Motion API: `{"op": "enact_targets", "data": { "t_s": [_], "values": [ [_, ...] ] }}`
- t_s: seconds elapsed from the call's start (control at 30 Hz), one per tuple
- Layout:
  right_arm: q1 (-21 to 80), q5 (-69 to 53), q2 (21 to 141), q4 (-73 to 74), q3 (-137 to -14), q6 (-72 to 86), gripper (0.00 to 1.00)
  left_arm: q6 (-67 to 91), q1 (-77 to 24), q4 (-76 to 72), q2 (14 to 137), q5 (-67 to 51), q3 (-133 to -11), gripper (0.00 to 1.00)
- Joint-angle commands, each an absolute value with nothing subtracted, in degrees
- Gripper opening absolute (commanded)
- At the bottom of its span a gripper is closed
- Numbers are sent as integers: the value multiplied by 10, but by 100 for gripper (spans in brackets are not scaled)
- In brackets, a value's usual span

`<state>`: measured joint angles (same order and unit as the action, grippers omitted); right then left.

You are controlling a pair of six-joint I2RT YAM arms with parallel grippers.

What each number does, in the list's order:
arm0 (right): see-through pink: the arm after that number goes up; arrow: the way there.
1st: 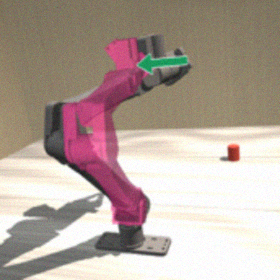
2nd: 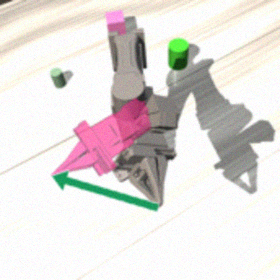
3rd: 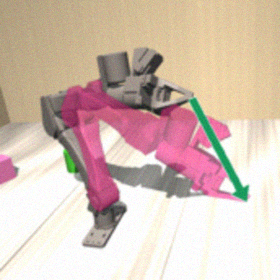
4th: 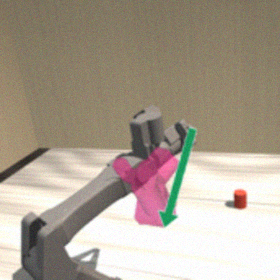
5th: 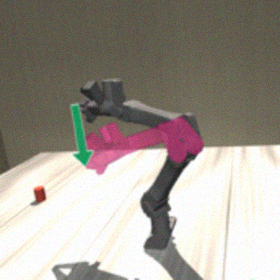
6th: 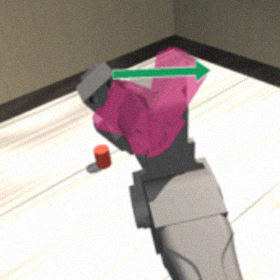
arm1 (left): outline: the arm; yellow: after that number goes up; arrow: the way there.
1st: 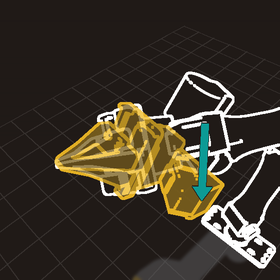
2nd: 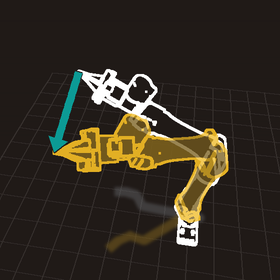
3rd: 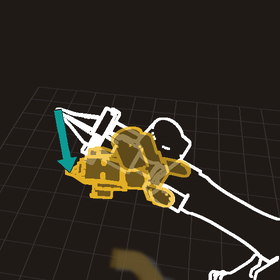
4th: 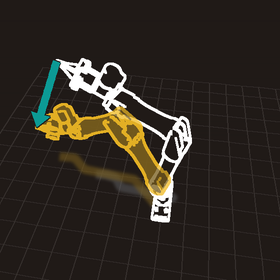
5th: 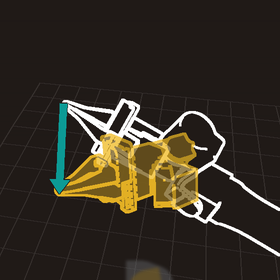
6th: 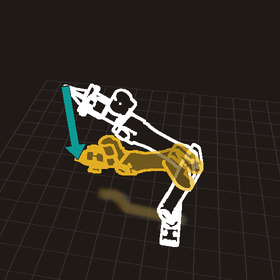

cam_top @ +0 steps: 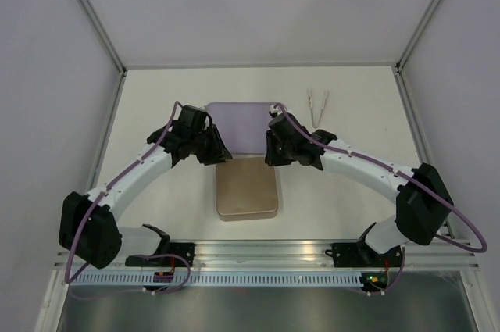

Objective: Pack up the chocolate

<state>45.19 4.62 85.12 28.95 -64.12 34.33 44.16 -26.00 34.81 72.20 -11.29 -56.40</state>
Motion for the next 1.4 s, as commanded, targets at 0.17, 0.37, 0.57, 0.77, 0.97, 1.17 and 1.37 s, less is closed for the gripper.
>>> {"op": "enact_targets", "data": {
  "t_s": [0.17, 0.37, 0.57, 0.77, 0.97, 1.17, 1.37],
  "values": [
    [461, 40, 948, 215, -600, 387, 28, 468, -268, 311, 815, -70, -517, 32],
    [462, 59, 940, 228, -601, 381, 30, 457, -268, 314, 831, -81, -531, 29],
    [461, 137, 871, 336, -709, 403, 41, 432, -268, 432, 756, -43, -676, 60],
    [434, 291, 767, 453, -730, 491, 79, 421, -239, 551, 675, 66, -773, 100],
    [431, 431, 629, 457, -667, 468, 98, 424, -196, 578, 626, 90, -730, 100],
    [431, 424, 542, 443, -607, 487, 98, 425, -195, 569, 576, 118, -698, 100],
    [432, 434, 545, 453, -607, 469, 98, 433, -195, 566, 555, 127, -680, 100]
  ]
}}
